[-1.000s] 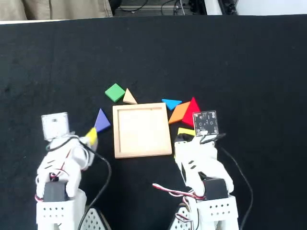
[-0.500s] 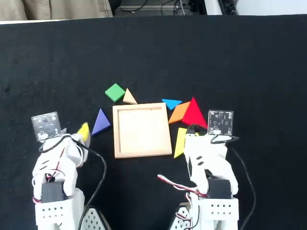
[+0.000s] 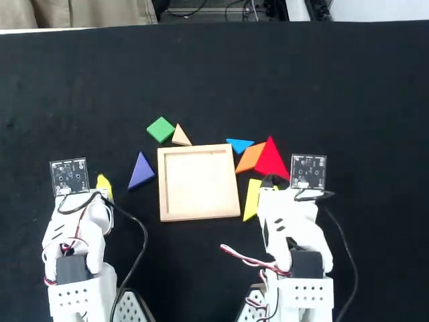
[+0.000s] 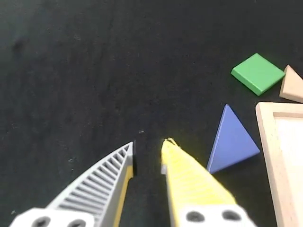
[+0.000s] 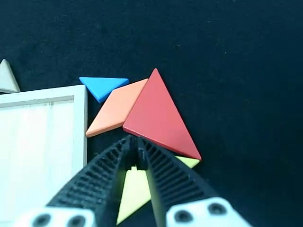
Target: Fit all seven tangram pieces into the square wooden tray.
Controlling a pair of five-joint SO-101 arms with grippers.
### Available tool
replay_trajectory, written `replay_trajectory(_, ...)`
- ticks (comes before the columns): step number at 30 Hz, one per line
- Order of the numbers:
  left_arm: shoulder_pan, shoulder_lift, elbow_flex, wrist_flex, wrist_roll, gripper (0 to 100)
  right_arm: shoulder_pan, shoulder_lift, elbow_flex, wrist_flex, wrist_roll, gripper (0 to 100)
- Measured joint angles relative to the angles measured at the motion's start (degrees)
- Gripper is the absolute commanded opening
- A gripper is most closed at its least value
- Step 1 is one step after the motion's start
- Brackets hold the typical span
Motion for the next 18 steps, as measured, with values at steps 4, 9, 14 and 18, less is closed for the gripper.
replay_trajectory(4, 0.0, 0.0, 0.0, 2.3, 0.0, 16, 0.1, 0.0, 0.0, 1.9, 0.0, 1.1)
replay_trajectory(9, 0.0, 0.0, 0.0, 4.2, 0.0, 19, 0.1, 0.0, 0.0, 4.0, 0.0, 1.1)
replay_trajectory(14, 0.0, 0.0, 0.0, 3.3, 0.0, 19, 0.1, 0.0, 0.0, 4.0, 0.0, 1.1)
replay_trajectory(18, 0.0, 0.0, 0.0, -3.1, 0.0, 19, 0.4, 0.0, 0.0, 3.3, 0.0, 1.1)
